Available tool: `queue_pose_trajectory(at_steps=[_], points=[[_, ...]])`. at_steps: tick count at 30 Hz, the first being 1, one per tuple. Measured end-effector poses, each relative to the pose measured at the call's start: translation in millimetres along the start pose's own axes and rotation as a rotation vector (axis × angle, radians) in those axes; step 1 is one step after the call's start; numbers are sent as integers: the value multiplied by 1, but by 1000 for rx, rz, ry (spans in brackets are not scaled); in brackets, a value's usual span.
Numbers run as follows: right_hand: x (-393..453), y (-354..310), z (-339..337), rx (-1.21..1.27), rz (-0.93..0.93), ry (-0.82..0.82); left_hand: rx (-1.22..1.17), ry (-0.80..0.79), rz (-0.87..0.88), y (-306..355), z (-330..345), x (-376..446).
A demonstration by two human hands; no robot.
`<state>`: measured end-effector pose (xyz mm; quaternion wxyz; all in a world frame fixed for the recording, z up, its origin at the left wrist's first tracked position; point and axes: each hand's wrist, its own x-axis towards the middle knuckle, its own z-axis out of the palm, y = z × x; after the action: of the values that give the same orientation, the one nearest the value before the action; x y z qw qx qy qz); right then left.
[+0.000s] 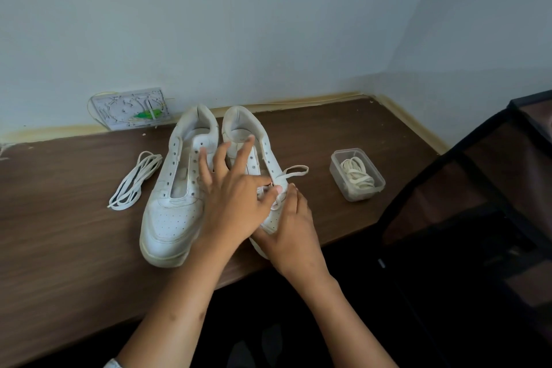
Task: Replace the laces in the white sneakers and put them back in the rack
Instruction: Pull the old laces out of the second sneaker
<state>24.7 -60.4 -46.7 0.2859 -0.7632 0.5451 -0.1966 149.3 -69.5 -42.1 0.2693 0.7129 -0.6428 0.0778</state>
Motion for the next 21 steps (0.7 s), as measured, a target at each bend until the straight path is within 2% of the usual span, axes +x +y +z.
queue_pose_trajectory(at_steps=[6, 10, 12, 14, 16, 18, 21], points=[[0, -1, 0, -14, 2, 4, -200, 97, -33, -2, 1, 4], [1, 1, 3, -32, 12, 33, -462, 428, -190, -7, -22, 11], [1, 2, 3, -32, 20, 26, -555, 538, -305, -16, -31, 12], [1, 2, 3, -32, 17, 29, -515, 527, -399, -24, -32, 11], [1, 2, 2, -23, 15, 33, -364, 474, -412, -29, -30, 10], [0, 1, 3, -22, 15, 33, -262, 424, -319, -30, -28, 10], [0, 0, 2, -18, 10, 41, -124, 241, -44, -22, -22, 7]])
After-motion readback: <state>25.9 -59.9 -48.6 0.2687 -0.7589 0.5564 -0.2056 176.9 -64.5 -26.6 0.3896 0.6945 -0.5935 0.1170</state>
